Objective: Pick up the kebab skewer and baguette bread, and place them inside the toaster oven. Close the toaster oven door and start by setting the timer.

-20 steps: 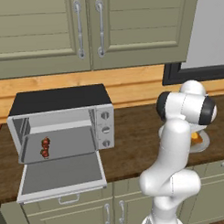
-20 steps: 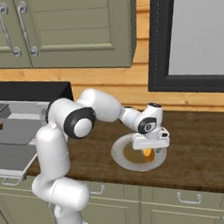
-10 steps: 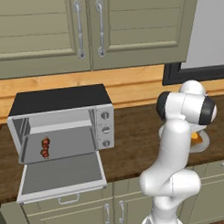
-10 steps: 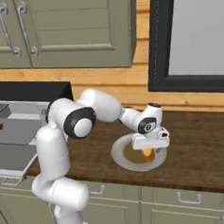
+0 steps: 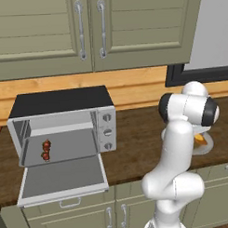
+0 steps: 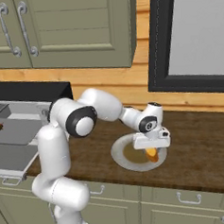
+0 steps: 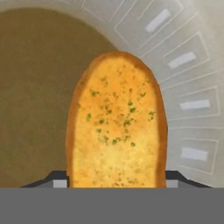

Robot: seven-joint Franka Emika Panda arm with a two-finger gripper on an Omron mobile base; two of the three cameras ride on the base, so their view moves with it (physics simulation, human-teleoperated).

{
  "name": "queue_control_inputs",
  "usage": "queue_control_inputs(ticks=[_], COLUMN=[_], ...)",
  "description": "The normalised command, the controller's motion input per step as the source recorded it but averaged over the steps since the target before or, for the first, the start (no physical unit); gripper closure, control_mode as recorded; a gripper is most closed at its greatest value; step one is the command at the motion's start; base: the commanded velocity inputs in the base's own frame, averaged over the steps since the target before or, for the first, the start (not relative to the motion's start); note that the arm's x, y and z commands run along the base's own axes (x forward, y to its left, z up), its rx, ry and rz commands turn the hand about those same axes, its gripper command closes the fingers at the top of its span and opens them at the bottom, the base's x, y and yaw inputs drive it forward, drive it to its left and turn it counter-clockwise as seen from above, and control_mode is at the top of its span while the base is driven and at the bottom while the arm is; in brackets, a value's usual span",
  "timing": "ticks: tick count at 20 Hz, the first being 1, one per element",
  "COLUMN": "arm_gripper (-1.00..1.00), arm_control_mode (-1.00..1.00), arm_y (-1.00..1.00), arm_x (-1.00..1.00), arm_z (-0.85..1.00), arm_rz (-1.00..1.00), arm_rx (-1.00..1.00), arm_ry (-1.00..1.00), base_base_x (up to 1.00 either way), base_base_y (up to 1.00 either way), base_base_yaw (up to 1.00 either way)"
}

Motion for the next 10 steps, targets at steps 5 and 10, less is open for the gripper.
queue_control_inputs(ticks=[5,10], arm_gripper=[1.00,1.00], arm_control_mode=[-1.00,-1.00], arm_y=[0.23,0.41], arm_x=[-0.01,-0.15], arm_z=[-0.24,-0.43], arm_rz=[0.00,0.00], arm_rx=[0.00,0.00], arm_ry=[0.03,0.02], base_base_x=[0.00,0.00], base_base_y=[0.00,0.00], base_base_yaw=[0.00,0.00])
